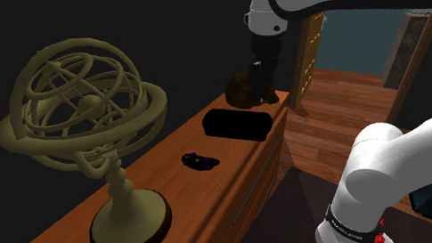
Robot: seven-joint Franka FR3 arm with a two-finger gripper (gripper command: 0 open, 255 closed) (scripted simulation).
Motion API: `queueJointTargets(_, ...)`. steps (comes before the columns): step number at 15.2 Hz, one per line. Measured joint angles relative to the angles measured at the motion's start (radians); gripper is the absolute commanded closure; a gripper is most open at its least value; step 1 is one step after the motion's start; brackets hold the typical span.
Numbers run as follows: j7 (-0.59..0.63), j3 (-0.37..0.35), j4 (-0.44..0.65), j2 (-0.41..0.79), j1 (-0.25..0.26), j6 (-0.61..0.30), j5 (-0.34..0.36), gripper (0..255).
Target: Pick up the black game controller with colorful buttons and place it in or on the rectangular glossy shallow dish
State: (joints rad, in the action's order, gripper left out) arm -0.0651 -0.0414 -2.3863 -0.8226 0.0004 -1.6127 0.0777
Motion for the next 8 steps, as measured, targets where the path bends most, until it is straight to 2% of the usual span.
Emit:
queueJointTargets(3, 0.012, -0.008, -0.029, 0.009, 0.003, -0.041, -0.005, 0)
queueJointTargets(8, 0.062, -0.042, -0.111, 0.091, 0.013, -0.221, -0.021, 0)
